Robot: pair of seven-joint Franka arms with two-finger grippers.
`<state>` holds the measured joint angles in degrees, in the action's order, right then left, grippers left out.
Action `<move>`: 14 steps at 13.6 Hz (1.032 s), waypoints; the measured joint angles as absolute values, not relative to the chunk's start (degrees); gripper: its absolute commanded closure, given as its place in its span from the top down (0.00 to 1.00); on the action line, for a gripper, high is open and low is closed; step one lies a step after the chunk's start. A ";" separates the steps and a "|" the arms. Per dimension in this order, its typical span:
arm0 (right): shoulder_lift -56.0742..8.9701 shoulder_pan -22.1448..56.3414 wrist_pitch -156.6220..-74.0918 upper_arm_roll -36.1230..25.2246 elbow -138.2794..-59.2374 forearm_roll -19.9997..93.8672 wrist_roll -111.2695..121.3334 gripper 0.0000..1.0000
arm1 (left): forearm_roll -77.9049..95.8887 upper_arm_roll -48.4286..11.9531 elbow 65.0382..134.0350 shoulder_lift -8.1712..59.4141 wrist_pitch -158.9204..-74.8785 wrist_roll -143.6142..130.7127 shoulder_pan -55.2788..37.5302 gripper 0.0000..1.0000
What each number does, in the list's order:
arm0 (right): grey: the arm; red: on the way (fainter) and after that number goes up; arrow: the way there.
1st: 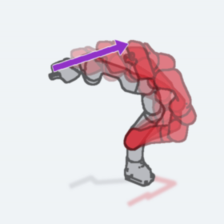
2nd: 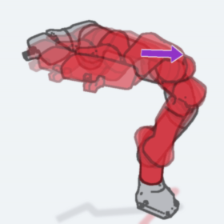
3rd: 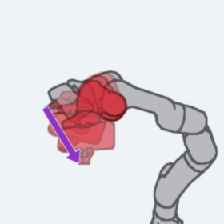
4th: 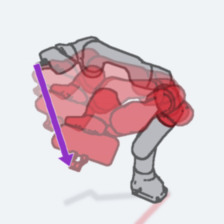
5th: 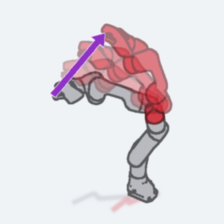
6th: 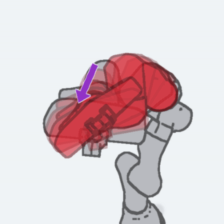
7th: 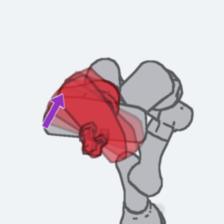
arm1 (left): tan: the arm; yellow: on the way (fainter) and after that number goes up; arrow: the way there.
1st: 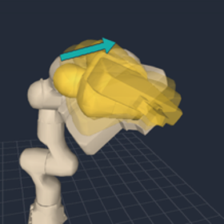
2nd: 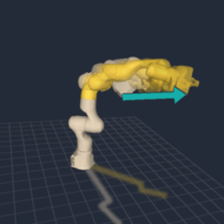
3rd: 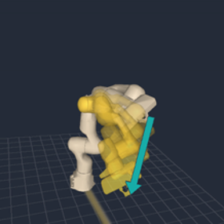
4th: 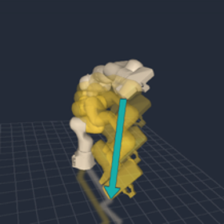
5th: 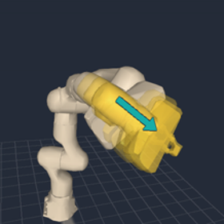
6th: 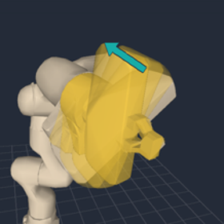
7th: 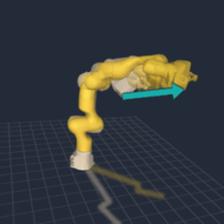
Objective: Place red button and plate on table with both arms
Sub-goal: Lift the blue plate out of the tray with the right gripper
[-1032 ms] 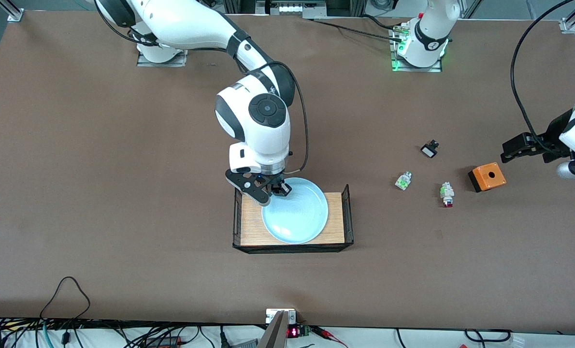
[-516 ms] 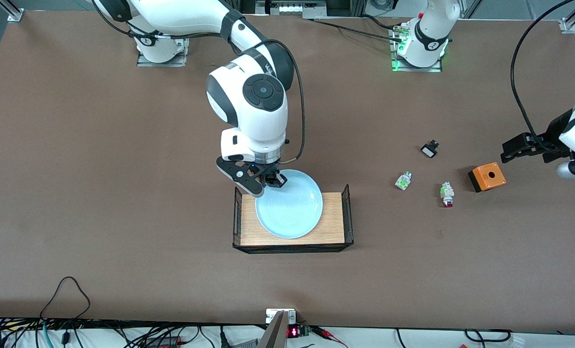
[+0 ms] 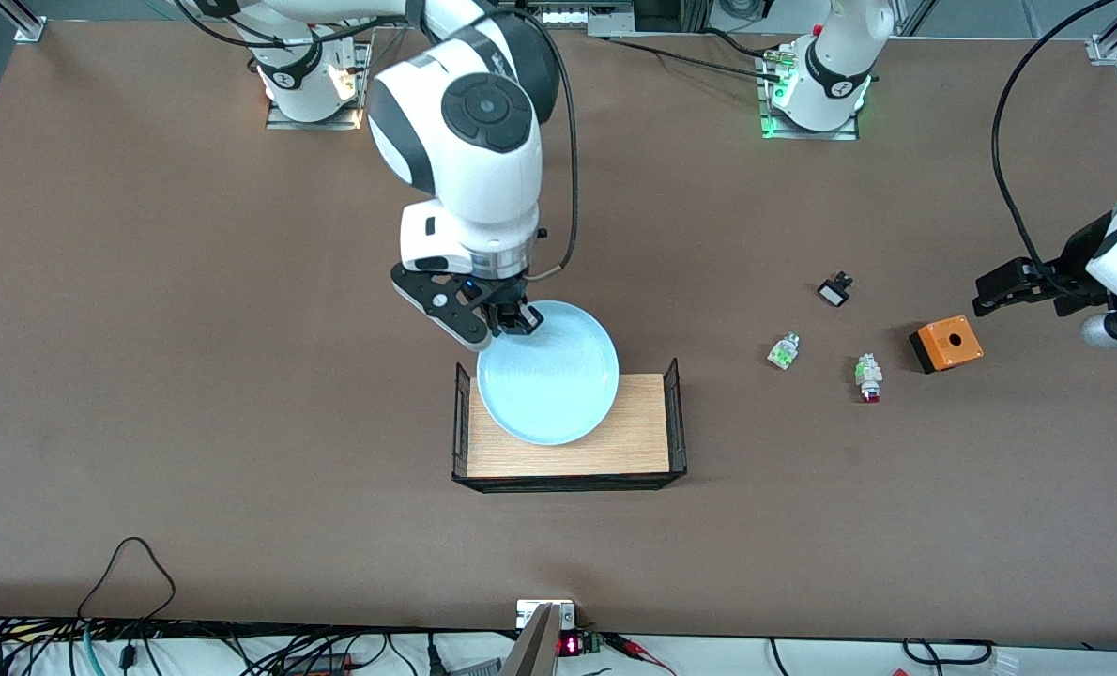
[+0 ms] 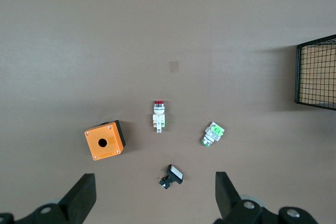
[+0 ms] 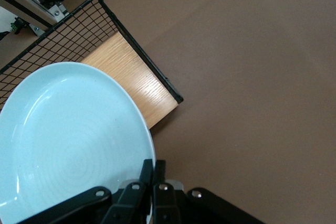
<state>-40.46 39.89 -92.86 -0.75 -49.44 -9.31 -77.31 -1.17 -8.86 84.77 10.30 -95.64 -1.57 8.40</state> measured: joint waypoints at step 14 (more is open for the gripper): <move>-30.19 26.13 -68.70 -0.94 -49.33 -2.39 -45.72 0.02 | -1.17 -8.82 84.68 10.20 -95.63 -1.57 8.42 1.00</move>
